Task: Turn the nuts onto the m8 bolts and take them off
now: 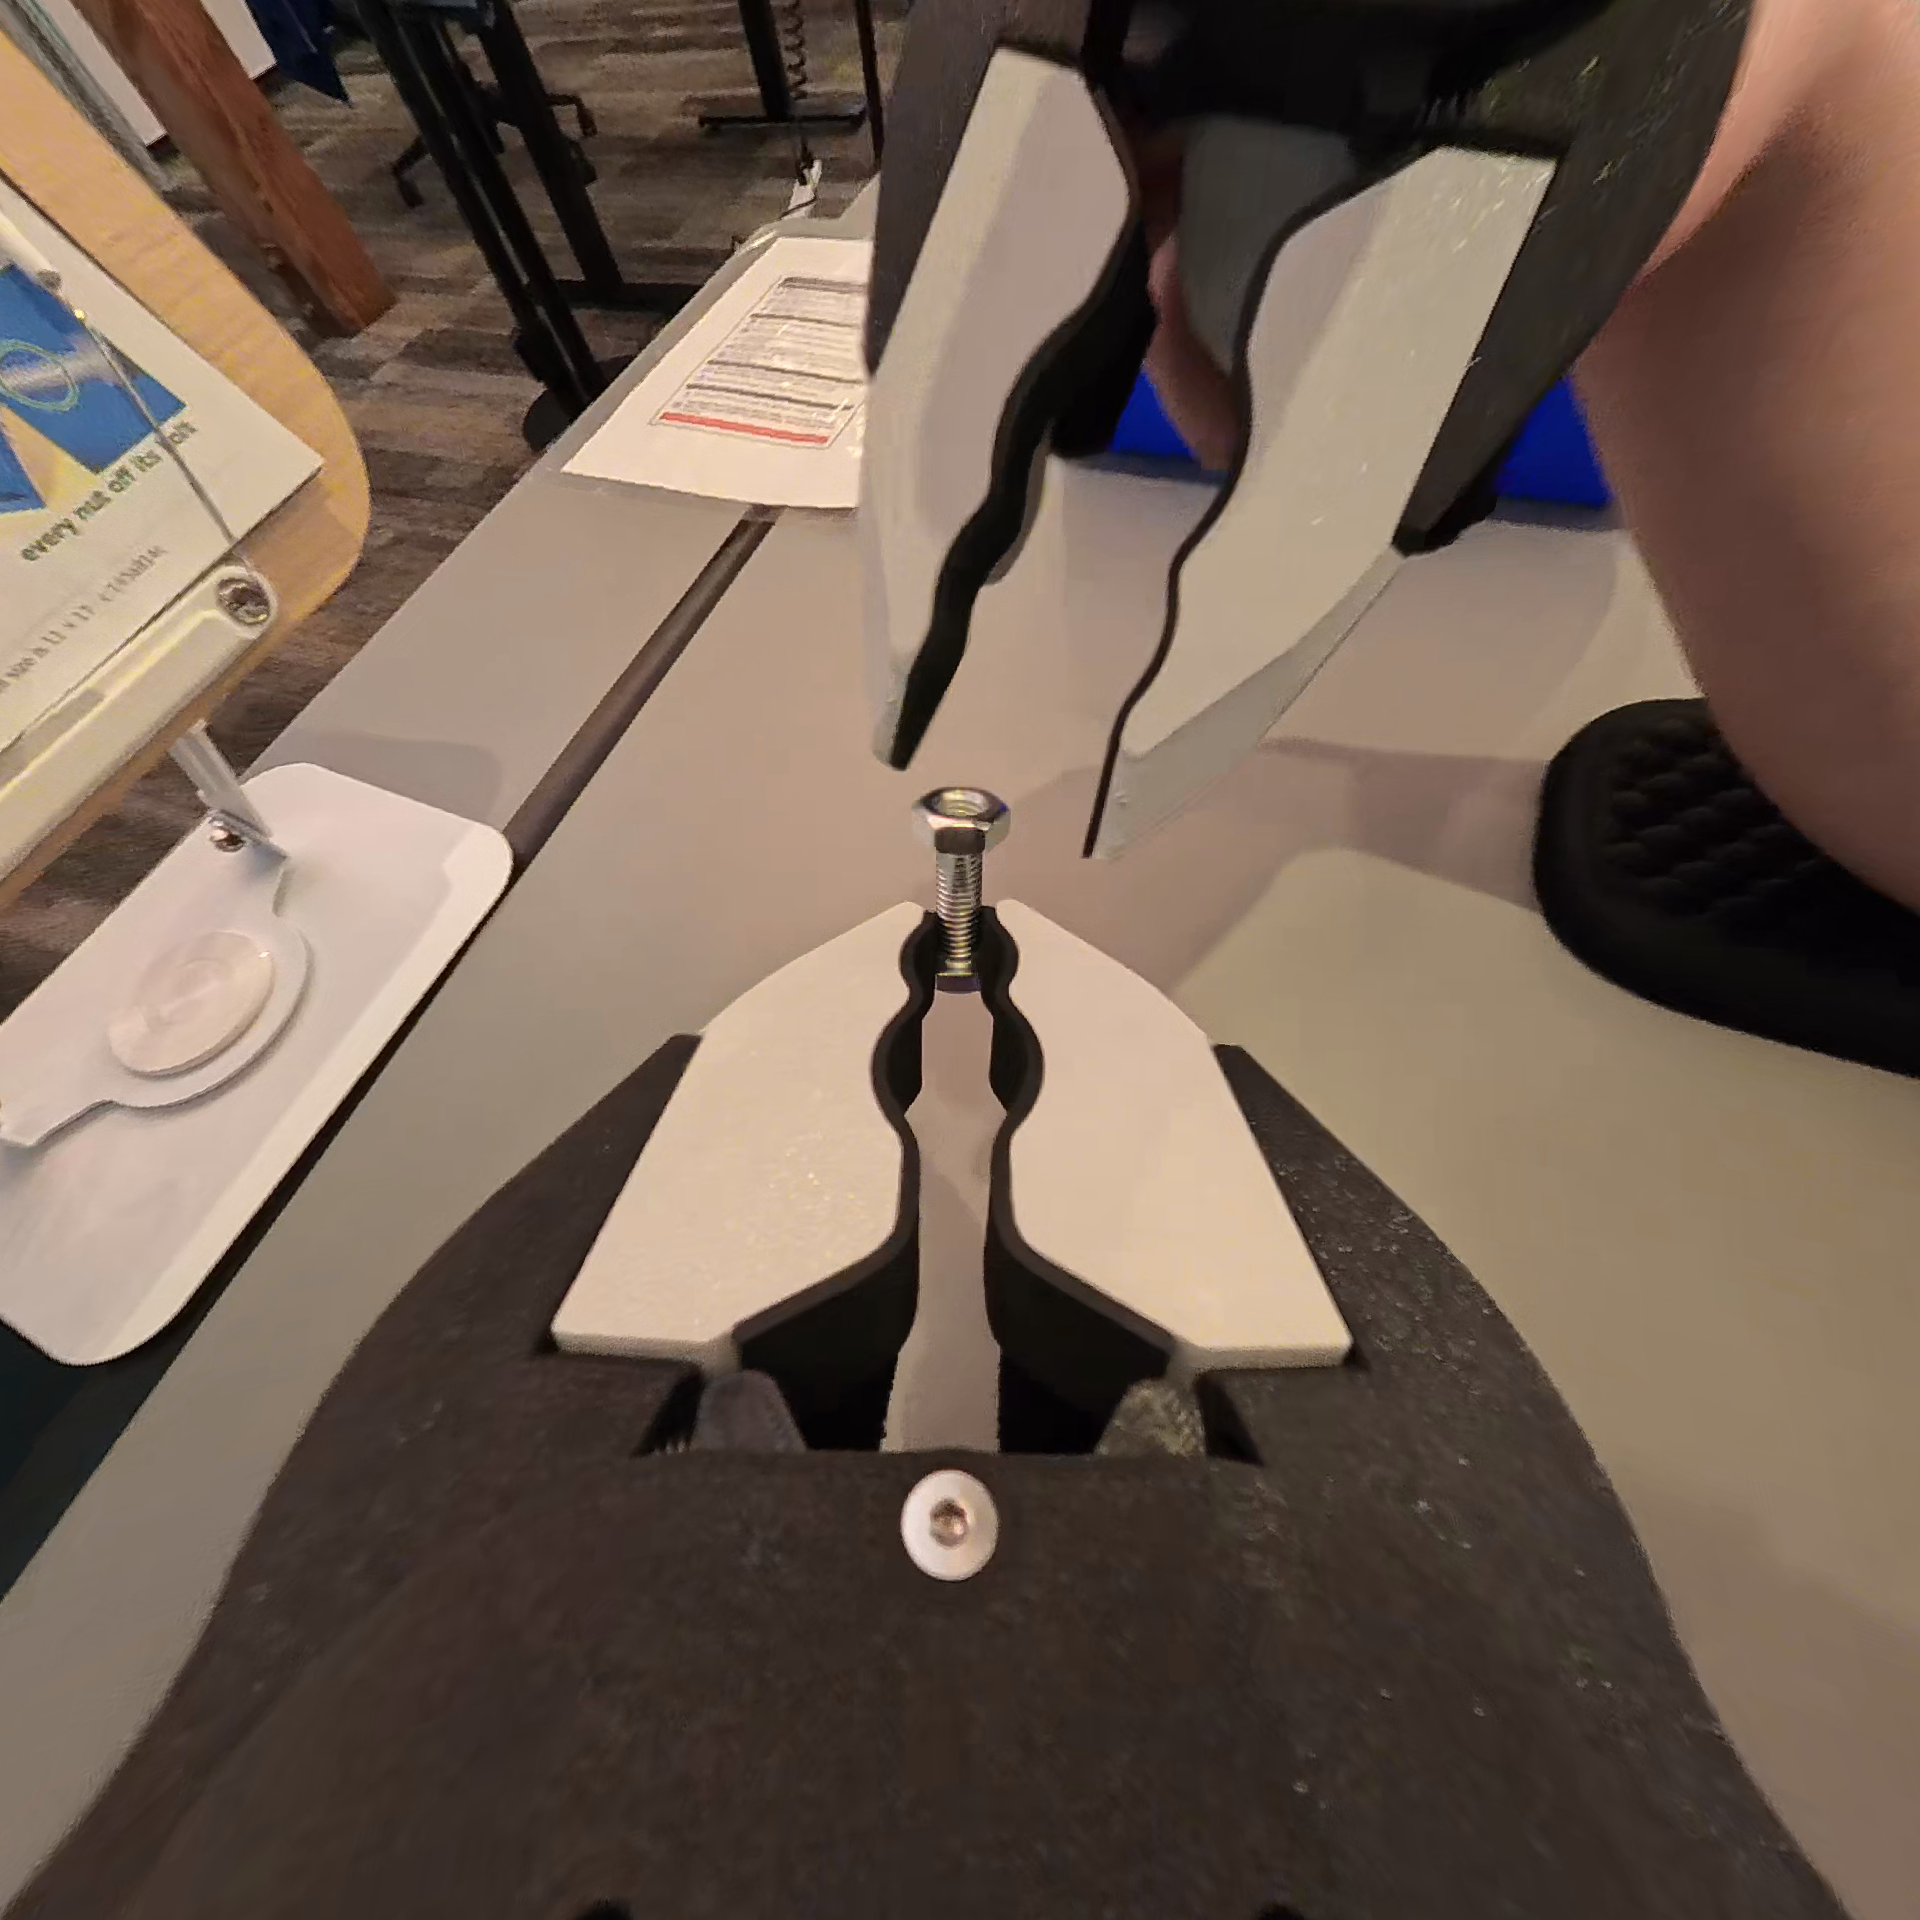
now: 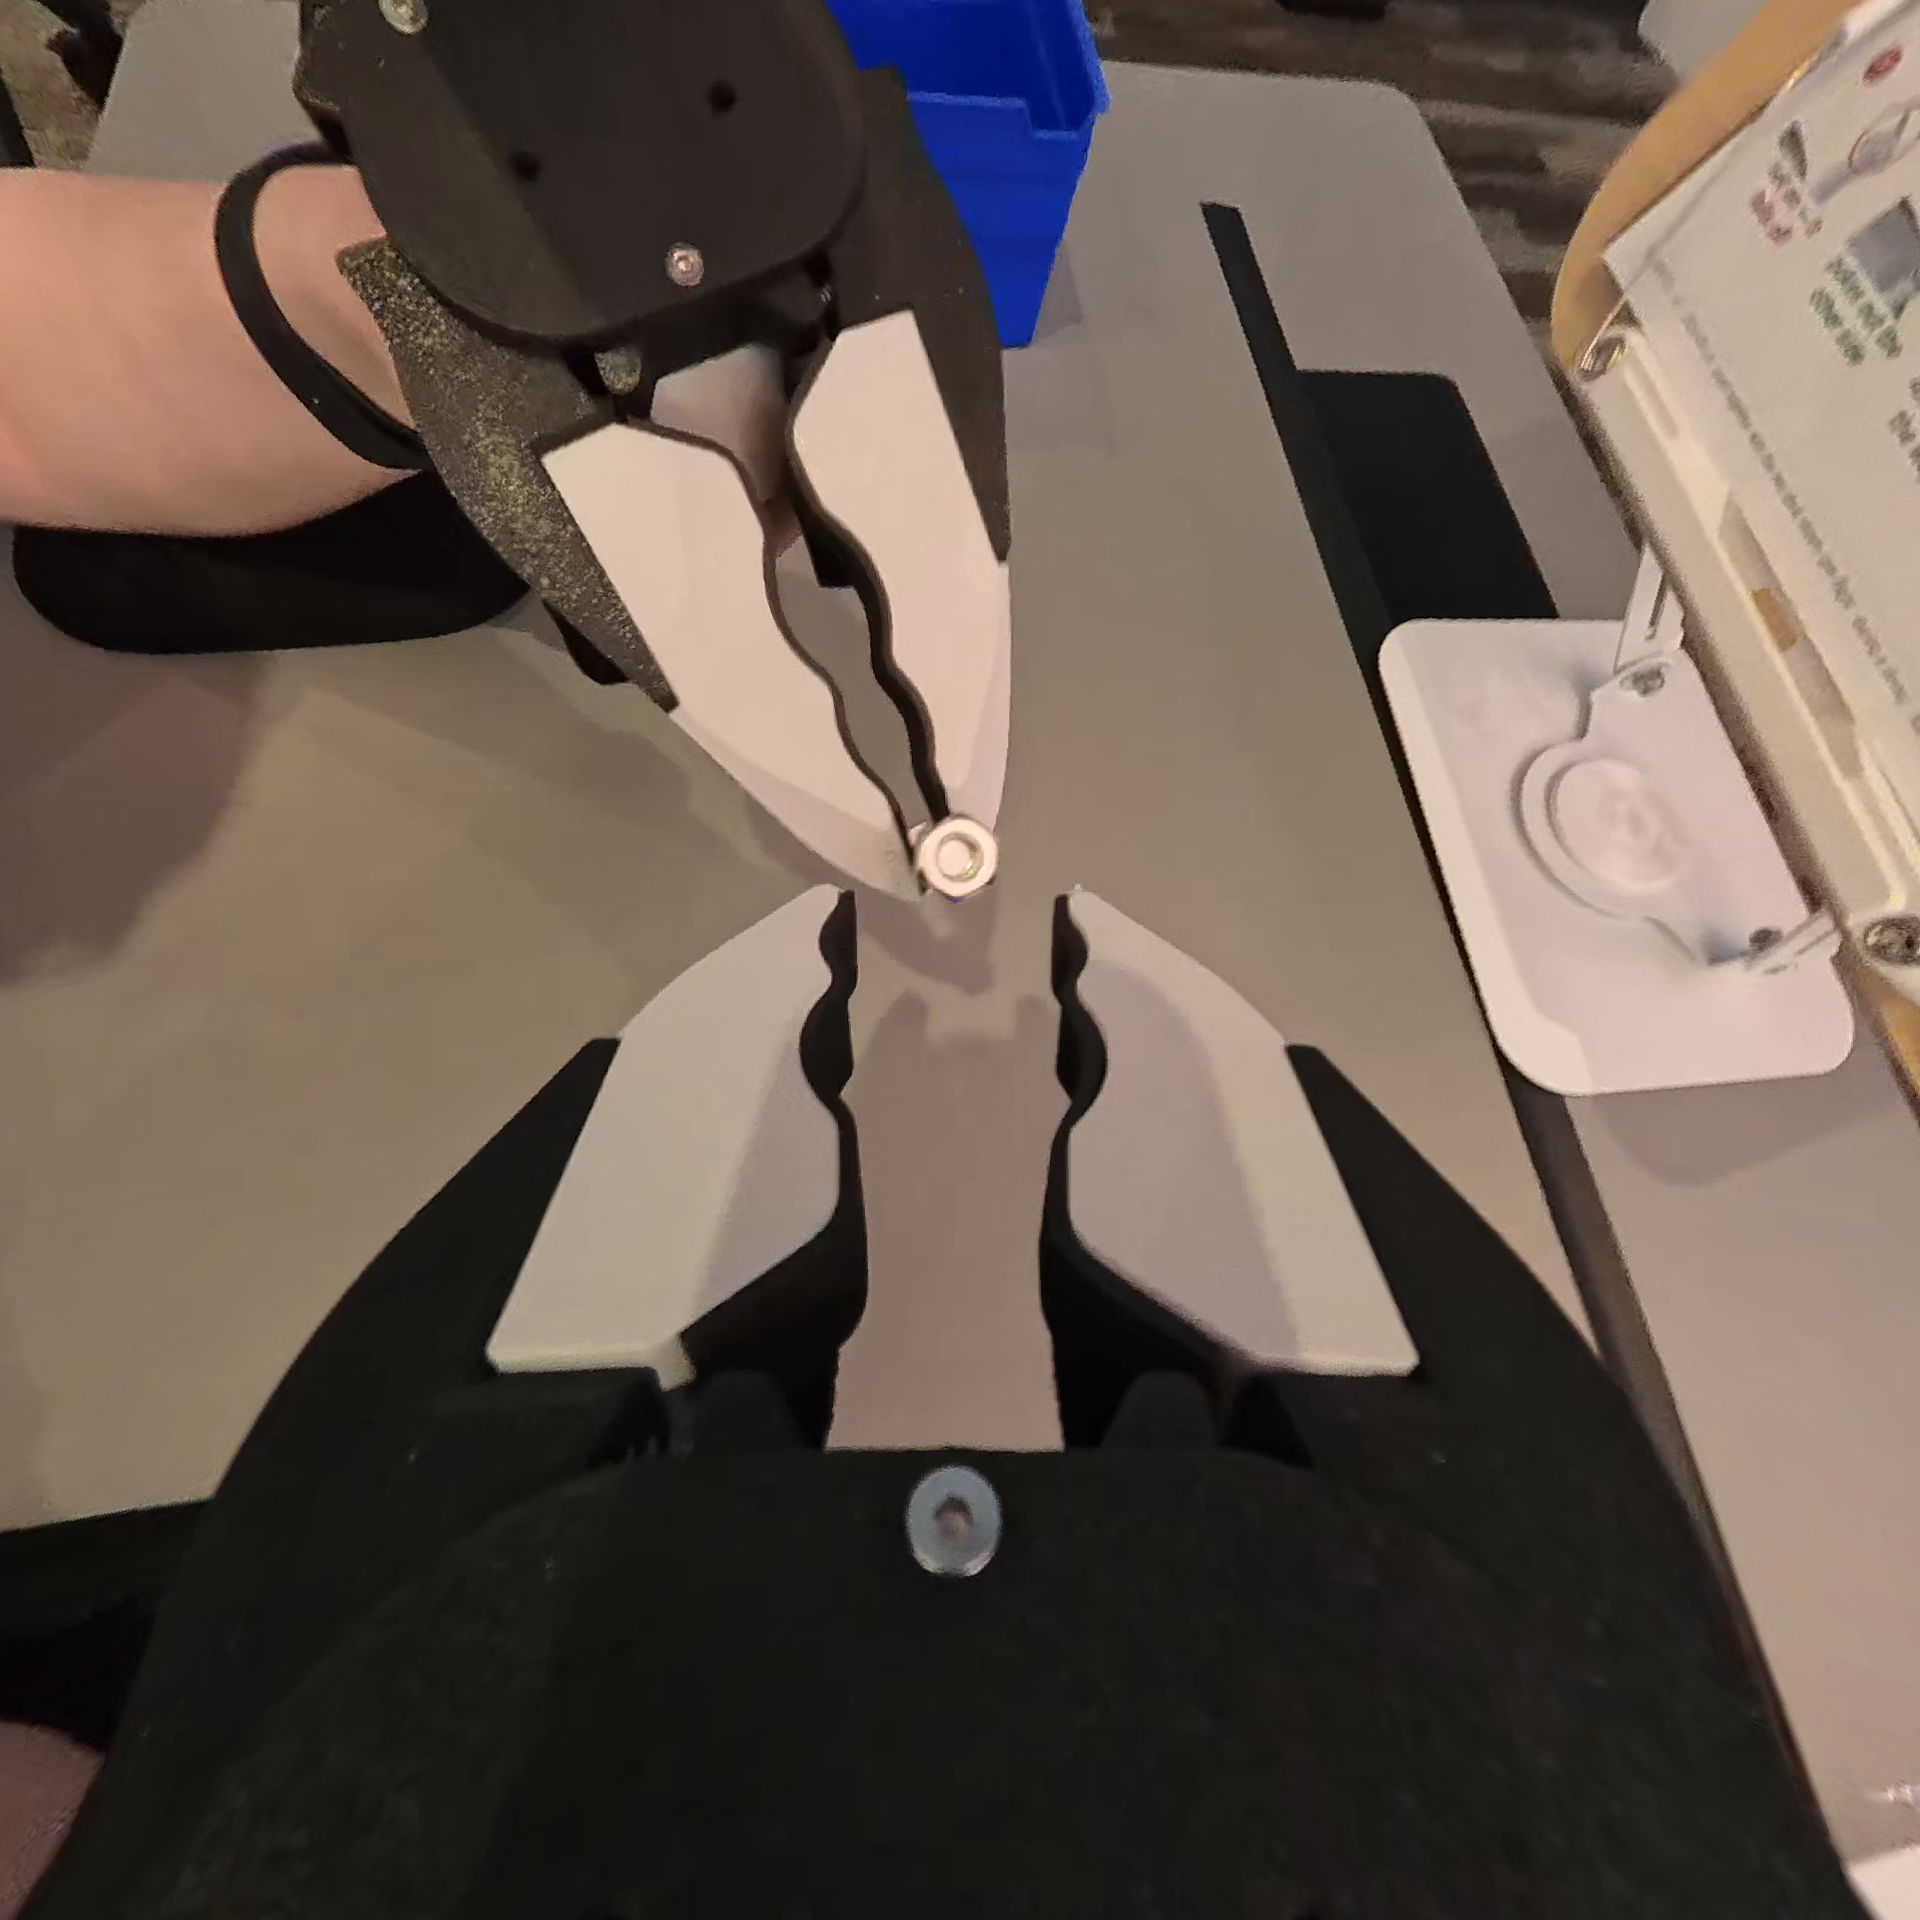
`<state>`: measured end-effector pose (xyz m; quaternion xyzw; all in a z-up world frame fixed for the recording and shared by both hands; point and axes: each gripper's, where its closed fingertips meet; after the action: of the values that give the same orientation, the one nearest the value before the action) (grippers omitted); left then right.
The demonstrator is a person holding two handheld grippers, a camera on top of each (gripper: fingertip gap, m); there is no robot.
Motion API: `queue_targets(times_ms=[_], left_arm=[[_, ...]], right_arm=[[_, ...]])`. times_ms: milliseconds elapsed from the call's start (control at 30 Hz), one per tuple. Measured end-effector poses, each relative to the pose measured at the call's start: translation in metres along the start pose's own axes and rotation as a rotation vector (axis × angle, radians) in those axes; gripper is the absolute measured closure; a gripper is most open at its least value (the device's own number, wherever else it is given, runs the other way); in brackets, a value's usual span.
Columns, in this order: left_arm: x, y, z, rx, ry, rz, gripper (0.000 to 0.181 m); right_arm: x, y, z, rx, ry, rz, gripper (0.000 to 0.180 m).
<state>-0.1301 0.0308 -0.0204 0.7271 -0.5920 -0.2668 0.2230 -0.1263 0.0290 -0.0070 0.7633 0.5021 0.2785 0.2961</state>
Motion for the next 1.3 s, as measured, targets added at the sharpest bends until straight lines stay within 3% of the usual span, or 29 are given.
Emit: queue_targets(times_ms=[167, 667, 833, 1100, 1300], left_arm=[[0.001, 0.006, -0.007, 0.049, -0.007, 0.009, 0.173], [0.001, 0.011, -0.012, 0.075, -0.015, 0.001, 0.173], [0.004, 0.011, -0.013, 0.076, -0.022, 0.007, 0.173], [0.003, 0.013, -0.015, 0.087, -0.019, 0.003, 0.173], [0.007, 0.014, -0.017, 0.101, -0.027, 0.017, 0.173]], right_arm=[[-0.008, 0.009, -0.027, 0.166, 0.046, -0.041, 0.145], [-0.009, 0.01, -0.008, 0.039, 0.042, -0.015, 0.148], [-0.008, 0.013, -0.024, 0.118, 0.07, 0.013, 0.146], [-0.015, 0.016, -0.012, 0.055, 0.057, -0.024, 0.151], [-0.012, 0.018, -0.026, 0.117, 0.083, 0.018, 0.144]])
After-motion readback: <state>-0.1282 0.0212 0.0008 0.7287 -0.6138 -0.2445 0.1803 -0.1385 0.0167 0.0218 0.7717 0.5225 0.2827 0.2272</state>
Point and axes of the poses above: each gripper's, where its closed fingertips meet, y back along the fingers, z out of its underside, x = y × z across the jaws, and after that the axes turned 11 degrees about -x, right-handed
